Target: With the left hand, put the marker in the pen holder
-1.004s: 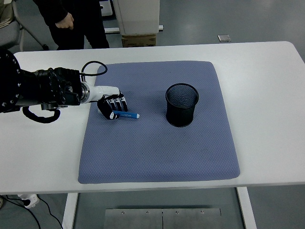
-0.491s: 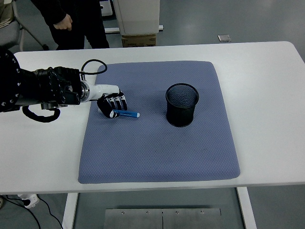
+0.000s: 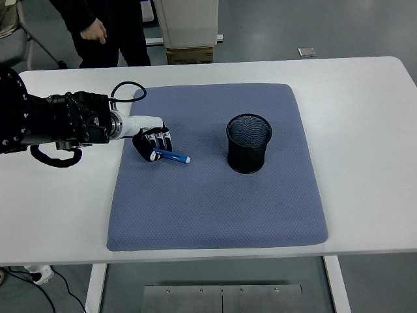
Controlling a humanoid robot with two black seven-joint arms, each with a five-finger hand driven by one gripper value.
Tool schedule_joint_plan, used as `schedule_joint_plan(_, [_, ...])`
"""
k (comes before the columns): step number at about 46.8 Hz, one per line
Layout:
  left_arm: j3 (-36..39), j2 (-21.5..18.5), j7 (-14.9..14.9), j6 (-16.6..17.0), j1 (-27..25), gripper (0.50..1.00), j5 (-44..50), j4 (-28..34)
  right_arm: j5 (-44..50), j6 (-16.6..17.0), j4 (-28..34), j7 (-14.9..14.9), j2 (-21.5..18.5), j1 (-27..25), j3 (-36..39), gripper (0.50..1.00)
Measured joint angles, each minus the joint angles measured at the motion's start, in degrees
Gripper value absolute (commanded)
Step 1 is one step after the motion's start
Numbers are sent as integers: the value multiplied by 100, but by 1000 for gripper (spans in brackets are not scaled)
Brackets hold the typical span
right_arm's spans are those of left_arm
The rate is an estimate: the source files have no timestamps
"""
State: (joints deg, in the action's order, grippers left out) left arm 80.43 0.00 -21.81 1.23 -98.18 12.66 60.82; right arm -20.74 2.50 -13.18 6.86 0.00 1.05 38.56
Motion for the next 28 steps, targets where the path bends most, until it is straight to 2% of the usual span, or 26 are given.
schedule_joint_plan(15, [17, 0, -18, -68, -12, 500, -178, 3, 0, -2, 0, 0, 0, 0, 3, 1000])
schedule_joint_plan(23, [23, -1, -276, -72, -71, 500, -180, 4, 0, -2, 0, 0, 0, 0, 3, 1000])
schedule_joint_plan(28, [34, -1, -296, -72, -86, 500, -180, -11, 0, -2, 0, 0, 0, 0, 3, 1000])
